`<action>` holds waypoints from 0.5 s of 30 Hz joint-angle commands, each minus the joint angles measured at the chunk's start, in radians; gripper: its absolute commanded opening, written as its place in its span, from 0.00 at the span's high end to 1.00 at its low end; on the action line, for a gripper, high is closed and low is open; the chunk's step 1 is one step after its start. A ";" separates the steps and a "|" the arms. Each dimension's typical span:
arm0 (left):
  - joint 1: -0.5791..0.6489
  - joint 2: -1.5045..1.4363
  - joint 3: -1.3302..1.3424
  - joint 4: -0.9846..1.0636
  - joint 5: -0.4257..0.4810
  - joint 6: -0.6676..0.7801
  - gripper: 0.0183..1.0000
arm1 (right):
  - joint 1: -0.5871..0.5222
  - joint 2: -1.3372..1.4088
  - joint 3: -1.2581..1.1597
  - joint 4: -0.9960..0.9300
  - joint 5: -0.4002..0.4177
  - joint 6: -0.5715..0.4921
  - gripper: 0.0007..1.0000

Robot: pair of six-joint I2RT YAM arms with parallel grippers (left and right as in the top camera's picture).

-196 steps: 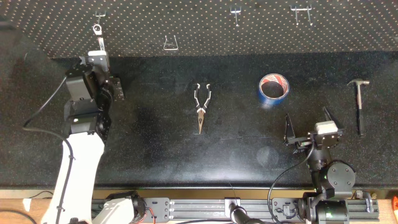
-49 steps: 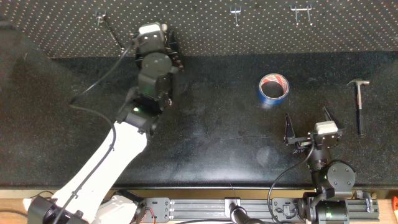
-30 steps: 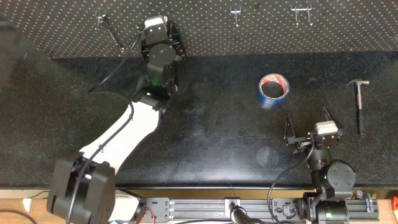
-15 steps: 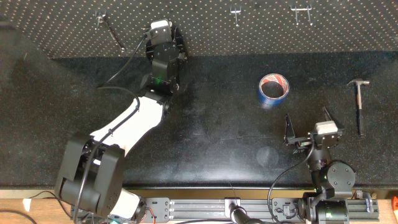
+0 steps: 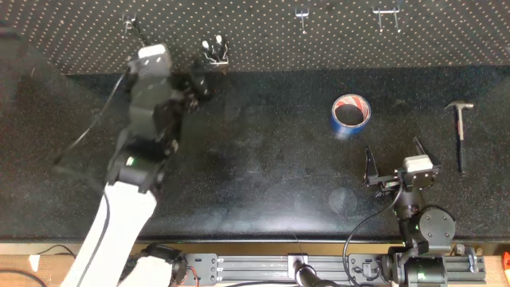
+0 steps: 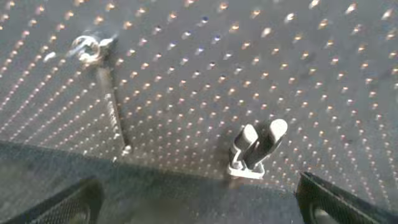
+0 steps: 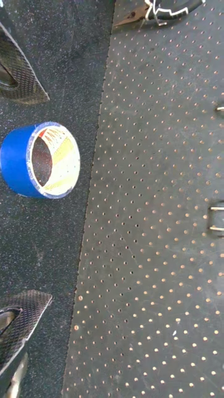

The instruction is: Place Tools Onto Pegboard

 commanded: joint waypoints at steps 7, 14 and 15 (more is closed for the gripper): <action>0.274 -0.863 -0.864 0.387 0.419 0.002 0.00 | 0.008 -0.007 -0.003 -0.006 0.000 -0.014 0.02; 0.274 -1.111 -0.904 0.113 0.385 0.066 0.00 | 0.008 -0.007 -0.003 -0.006 0.000 -0.014 0.02; 0.274 -1.163 -0.904 0.069 0.369 0.066 0.00 | 0.008 -0.007 -0.003 -0.006 0.000 -0.014 0.02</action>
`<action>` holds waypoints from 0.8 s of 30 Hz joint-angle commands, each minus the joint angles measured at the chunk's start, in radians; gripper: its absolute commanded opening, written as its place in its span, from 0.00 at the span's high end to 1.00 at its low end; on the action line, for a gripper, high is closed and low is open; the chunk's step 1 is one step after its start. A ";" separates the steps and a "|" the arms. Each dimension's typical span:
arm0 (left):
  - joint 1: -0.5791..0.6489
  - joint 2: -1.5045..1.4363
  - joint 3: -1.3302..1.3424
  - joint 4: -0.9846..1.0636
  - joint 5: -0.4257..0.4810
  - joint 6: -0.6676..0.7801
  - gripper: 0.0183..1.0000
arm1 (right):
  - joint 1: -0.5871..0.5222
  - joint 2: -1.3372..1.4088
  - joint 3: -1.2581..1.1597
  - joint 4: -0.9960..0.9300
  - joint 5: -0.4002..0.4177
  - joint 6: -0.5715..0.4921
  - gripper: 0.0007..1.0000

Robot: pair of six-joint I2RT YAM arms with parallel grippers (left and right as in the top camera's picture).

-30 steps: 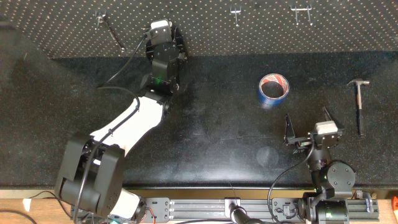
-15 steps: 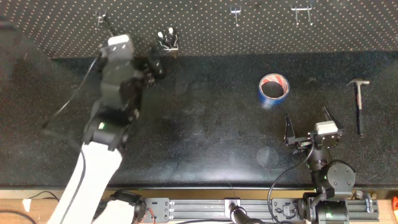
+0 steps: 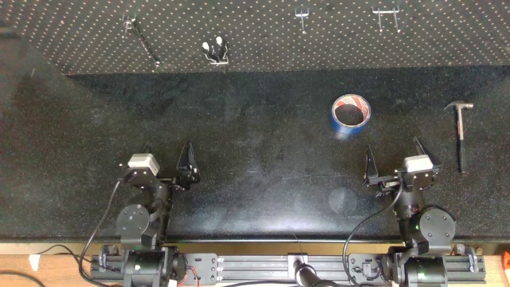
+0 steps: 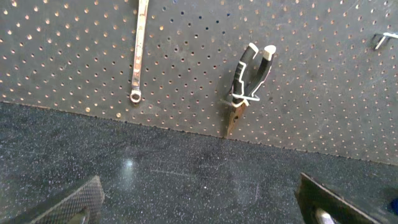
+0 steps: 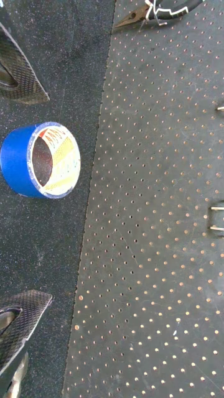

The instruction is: Place Tools Onto Pegboard

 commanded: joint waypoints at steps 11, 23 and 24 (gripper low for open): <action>-0.082 -0.143 -0.001 -0.138 -0.042 0.128 0.00 | 0.007 -0.006 -0.006 -0.002 0.000 -0.014 0.02; -0.082 -0.143 -0.001 -0.137 -0.042 0.128 0.00 | 0.006 0.022 0.005 -0.001 0.064 0.201 0.02; -0.082 -0.143 -0.001 -0.137 -0.042 0.128 0.00 | 0.006 0.091 0.027 0.009 0.069 0.332 0.02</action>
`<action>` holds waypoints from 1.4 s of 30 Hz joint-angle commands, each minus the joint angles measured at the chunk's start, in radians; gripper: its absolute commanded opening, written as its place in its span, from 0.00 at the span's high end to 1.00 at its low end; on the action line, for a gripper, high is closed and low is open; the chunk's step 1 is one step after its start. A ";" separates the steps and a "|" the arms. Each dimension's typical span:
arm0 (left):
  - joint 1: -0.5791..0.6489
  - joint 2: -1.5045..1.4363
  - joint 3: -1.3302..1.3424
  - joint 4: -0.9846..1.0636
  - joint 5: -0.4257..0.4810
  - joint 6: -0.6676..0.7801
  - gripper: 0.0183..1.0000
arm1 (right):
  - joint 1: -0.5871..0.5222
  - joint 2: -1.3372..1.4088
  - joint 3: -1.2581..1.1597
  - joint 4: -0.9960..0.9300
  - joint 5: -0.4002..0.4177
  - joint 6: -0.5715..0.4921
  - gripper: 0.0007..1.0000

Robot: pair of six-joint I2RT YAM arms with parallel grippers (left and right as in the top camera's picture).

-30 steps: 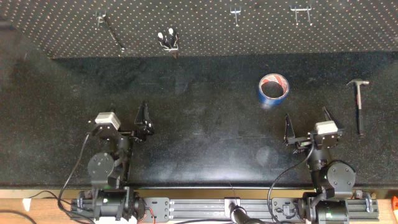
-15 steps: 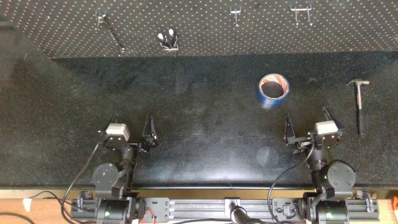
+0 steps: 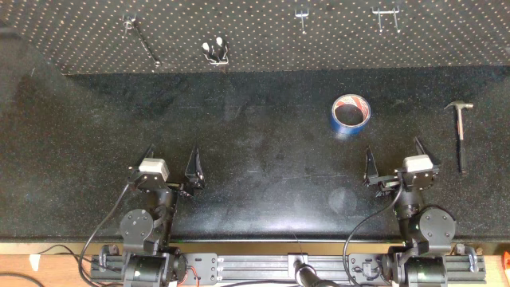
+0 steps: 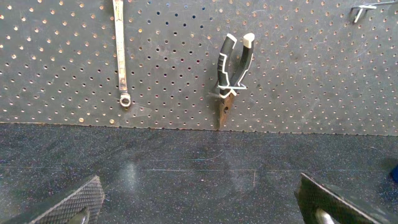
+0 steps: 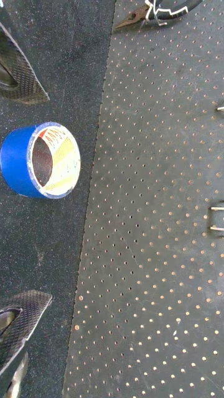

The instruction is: Place Tools Onto Pegboard

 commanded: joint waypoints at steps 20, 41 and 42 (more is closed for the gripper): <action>-0.006 -0.015 -0.002 -0.008 -0.011 0.013 0.00 | 0.331 1.638 1.027 -0.490 0.171 0.279 0.03; -0.006 -0.015 -0.002 -0.008 -0.011 0.013 0.00 | 0.542 1.166 1.026 -0.035 0.230 0.124 0.93; -0.006 -0.015 -0.002 -0.008 -0.011 0.013 0.00 | 0.543 1.200 1.026 0.011 0.230 0.109 0.93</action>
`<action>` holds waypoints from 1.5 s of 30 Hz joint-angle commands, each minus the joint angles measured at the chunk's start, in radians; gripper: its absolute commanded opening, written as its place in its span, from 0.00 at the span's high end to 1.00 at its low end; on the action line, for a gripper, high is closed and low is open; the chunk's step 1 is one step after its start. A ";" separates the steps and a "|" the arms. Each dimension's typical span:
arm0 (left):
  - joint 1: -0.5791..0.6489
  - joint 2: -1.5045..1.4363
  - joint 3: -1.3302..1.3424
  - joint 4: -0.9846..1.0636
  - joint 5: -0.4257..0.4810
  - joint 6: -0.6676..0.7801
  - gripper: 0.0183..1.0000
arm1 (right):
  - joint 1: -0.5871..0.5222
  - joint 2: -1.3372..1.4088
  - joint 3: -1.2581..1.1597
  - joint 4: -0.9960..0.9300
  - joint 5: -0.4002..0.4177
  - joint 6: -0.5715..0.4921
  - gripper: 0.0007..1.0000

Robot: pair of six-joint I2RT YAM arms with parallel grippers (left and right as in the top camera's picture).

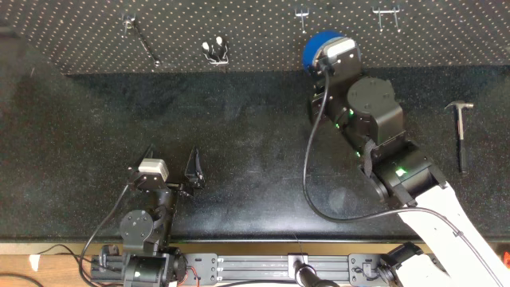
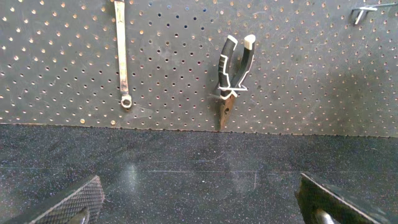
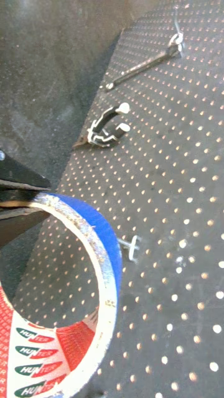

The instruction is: Place Tools Onto Pegboard

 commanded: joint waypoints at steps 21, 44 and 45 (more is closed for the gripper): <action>-0.006 -0.008 -0.002 -0.008 -0.007 0.013 0.00 | 0.053 0.373 0.008 0.397 0.120 -0.170 0.64; -0.006 -0.008 -0.002 -0.008 -0.007 0.013 0.00 | -1.176 0.453 0.007 -0.673 -0.164 -0.665 0.02; -0.006 -0.008 -0.002 -0.008 -0.007 0.013 0.00 | -1.176 0.471 0.007 -0.660 -0.163 -0.681 0.02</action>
